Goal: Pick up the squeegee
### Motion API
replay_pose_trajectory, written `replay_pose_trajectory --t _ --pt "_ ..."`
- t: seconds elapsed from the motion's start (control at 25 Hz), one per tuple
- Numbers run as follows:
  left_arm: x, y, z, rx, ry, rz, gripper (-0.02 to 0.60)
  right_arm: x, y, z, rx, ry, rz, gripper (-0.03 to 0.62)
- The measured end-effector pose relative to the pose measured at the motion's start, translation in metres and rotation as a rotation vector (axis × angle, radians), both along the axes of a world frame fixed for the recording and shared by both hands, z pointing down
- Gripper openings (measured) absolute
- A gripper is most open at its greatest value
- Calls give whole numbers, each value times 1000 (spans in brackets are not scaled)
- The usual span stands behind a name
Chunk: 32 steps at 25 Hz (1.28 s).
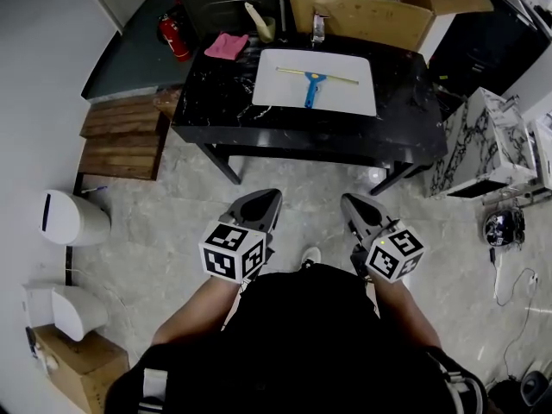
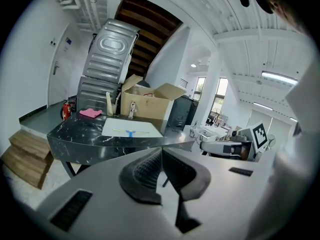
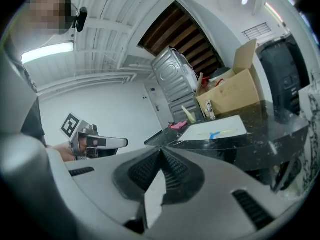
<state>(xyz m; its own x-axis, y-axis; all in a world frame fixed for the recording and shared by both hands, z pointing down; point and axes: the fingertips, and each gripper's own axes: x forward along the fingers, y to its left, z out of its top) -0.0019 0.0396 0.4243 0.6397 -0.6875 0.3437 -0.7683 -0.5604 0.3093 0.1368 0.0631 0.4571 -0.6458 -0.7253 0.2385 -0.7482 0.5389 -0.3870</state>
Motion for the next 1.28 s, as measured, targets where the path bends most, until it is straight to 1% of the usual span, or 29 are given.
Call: replay_pose_trajectory --t 0.16,0.44,0.56,0.72,0.92,1.08,1.28 --pt "18 -22 -1 6 -6 -11 17 15 -23 -1 -7 4 -17 9" --pt "38 -43 2 5 -24 -22 17 35 -46 5 -15 -7 -31 9" --pt "40 -48 4 -3 -28 -32 17 37 -48 10 -24 -23 -38 9" --pt "36 -52 7 -15 -28 -44 17 36 -53 14 -41 -13 -43 9" --pt "35 -63 16 -36 -24 -42 17 36 -61 14 -37 -16 -29 9" --pt "41 -82 16 -26 -15 -16 17 43 -75 20 -47 -17 5 9" --pt "37 -114 18 -24 -14 -4 17 39 -102 18 -42 1 20 9"
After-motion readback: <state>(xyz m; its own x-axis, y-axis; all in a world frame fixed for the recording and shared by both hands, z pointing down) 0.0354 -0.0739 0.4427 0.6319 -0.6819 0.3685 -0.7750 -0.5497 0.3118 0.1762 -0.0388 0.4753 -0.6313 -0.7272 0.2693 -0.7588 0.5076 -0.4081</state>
